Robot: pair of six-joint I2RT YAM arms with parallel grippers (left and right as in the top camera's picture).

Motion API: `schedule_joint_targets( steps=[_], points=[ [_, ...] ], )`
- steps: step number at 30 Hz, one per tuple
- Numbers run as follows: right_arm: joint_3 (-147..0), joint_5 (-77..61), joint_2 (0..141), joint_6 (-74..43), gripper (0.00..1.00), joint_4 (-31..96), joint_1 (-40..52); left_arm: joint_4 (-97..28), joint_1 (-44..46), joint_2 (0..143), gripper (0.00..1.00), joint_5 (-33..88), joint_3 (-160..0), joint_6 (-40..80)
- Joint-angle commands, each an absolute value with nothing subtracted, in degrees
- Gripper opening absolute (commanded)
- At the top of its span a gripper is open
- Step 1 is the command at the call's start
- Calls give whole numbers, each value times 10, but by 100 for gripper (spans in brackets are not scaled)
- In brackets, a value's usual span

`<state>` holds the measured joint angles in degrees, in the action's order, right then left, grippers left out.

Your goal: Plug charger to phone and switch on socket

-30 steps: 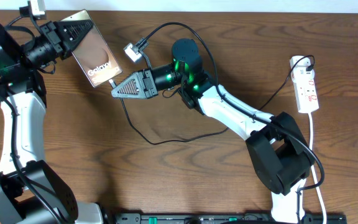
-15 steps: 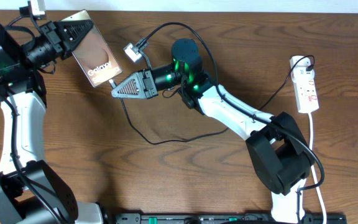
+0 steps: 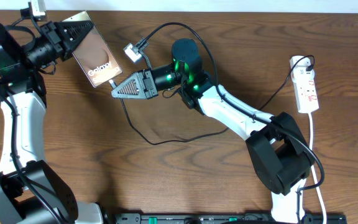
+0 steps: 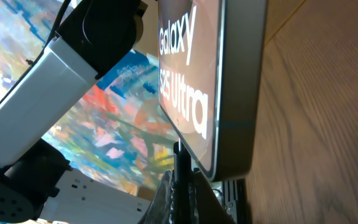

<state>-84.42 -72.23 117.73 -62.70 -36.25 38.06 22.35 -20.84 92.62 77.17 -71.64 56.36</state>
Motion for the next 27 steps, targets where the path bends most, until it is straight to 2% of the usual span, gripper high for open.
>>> schedule_joint_targets(
  steps=[1, 27],
  points=[
    [-853, -710, 1173, -619, 1, -364, 383, 227, -204, 925, 7, 780, -720, 566],
    [-853, -707, 1173, -619, 1, -364, 383, 227, -197, 925, 8, 780, -720, 566]
  ],
)
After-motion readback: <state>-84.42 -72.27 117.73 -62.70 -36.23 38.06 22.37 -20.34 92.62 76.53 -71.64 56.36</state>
